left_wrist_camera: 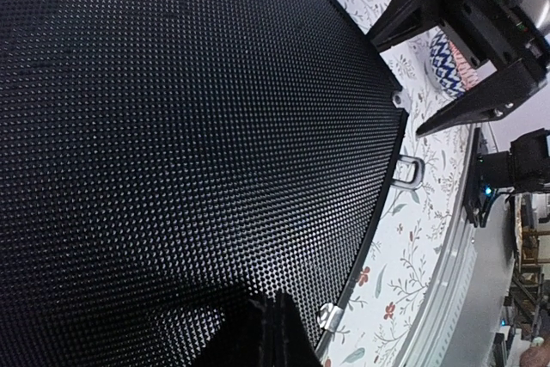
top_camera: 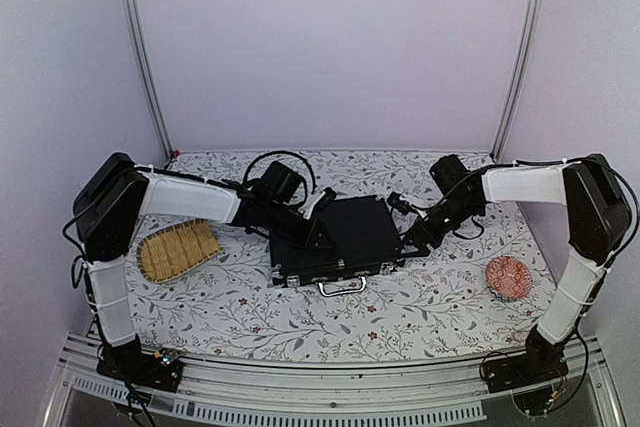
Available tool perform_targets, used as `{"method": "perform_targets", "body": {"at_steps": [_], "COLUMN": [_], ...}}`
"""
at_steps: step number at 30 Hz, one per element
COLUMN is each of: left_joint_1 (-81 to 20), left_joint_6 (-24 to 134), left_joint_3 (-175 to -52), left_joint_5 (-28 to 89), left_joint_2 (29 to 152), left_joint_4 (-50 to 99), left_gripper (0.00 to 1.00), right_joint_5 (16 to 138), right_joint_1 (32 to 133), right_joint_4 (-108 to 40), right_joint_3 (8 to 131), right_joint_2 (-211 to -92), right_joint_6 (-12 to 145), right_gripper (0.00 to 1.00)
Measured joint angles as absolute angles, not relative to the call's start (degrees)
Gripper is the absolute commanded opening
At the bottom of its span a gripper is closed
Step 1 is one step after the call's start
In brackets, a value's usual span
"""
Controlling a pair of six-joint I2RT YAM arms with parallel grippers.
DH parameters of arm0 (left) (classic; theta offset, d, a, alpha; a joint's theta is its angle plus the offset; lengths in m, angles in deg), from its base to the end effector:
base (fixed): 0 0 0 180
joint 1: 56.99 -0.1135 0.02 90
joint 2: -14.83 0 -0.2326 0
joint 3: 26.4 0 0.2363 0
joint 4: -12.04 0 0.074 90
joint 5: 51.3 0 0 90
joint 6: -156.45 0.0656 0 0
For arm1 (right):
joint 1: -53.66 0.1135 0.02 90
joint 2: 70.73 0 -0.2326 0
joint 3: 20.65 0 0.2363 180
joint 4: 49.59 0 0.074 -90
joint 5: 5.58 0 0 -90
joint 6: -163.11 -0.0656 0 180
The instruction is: Pack up texas hold em set
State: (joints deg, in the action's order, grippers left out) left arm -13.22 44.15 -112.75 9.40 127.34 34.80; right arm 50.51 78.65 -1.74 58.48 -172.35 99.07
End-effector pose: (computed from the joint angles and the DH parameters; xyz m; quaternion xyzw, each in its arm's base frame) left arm 0.2720 -0.3050 0.1253 0.2559 0.8736 -0.3836 0.1555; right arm 0.2822 0.1719 0.1300 -0.4503 0.8294 0.2859 0.1657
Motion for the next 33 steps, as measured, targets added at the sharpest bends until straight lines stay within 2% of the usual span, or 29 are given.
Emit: {"method": "perform_targets", "body": {"at_steps": [9,19,23,24,25,28,29,30,33], "left_joint_1": [-13.2,-13.2,-13.2,-13.2,-13.2,-13.2,-13.2,-13.2,-13.2], "left_joint_6": [44.2,44.2,44.2,44.3,44.3,44.2,44.2,44.2,44.2], "left_joint_3": [-112.7,-113.0,-113.1,-113.1,-113.1,-113.1,-113.1,-113.1,-113.1], "left_joint_5": [9.9,10.2,10.3,10.3,10.3,10.5,10.5,10.5,10.6], "left_joint_2": [127.5,128.0,128.2,128.2,128.3,128.4,128.4,128.4,128.4], "left_joint_4": [34.3,33.5,33.0,33.0,32.9,32.5,32.4,32.4,32.2], "left_gripper": [0.00,0.00,0.00,0.00,0.00,0.00,0.00,0.00,0.00], "right_joint_5": [51.7,62.6,66.0,66.7,67.4,67.8,67.4,67.0,64.8], "right_joint_1": [80.4,86.7,87.1,87.1,87.0,87.0,87.0,87.0,87.3], "right_joint_4": [-1.8,-2.9,-2.7,-2.5,-2.2,-2.1,-2.2,-2.3,-2.3], "right_joint_3": [57.7,53.2,51.3,50.7,50.4,50.1,50.1,50.1,50.1], "right_joint_2": [-173.1,-173.1,-169.8,-168.3,-166.6,-162.0,-160.8,-160.0,-159.5], "right_joint_6": [99.1,99.5,99.9,99.9,100.0,100.9,101.3,101.7,102.7], "right_gripper": [0.73,0.74,0.72,0.70,0.59,0.19,0.08,0.04,0.03]}}
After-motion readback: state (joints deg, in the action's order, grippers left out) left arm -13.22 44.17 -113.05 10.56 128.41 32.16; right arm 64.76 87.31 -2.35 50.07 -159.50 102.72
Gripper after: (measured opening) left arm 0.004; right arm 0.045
